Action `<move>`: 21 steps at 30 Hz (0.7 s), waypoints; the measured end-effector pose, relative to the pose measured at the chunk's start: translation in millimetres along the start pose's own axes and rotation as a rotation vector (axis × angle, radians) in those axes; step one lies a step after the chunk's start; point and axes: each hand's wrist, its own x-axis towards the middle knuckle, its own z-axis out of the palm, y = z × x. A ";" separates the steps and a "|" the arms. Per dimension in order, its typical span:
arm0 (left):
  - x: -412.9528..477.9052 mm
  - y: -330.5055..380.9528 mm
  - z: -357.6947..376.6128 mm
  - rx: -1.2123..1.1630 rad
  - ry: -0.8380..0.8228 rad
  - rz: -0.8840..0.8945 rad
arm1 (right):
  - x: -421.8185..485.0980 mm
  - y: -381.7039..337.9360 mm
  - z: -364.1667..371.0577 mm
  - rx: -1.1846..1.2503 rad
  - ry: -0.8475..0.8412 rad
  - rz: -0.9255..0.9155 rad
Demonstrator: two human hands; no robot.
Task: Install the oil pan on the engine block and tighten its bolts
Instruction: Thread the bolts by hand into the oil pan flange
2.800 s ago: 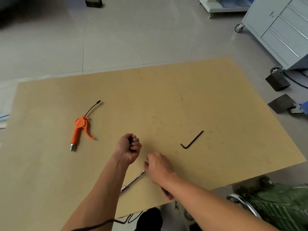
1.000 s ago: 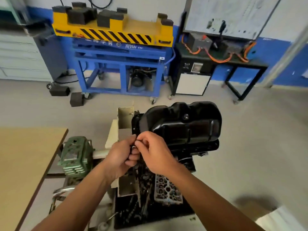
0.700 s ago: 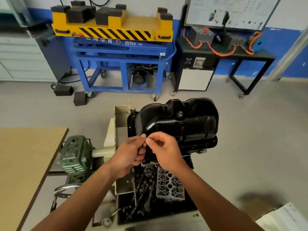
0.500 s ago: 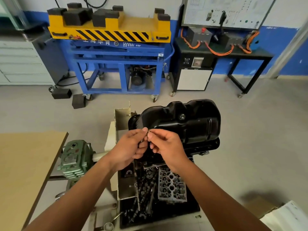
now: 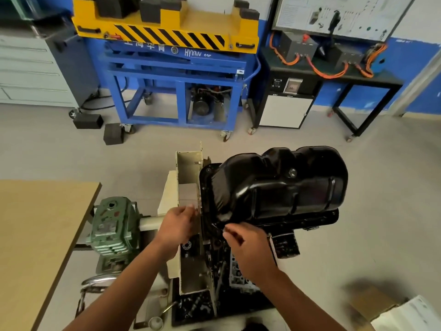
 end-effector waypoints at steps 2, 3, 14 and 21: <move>6.2 -8.5 -2.6 0.075 0.053 -0.024 | 2.7 2.7 11.8 -0.124 -0.034 -0.049; 8.4 -10.4 -2.8 0.093 0.056 -0.033 | 3.2 2.1 16.6 -0.176 -0.025 -0.079; 12.2 -19.1 15.1 0.137 0.024 0.045 | 2.0 -11.6 26.1 -0.417 -0.006 -0.098; 13.3 -19.3 19.8 0.319 0.042 0.165 | 2.2 -19.3 26.7 -0.404 0.041 -0.033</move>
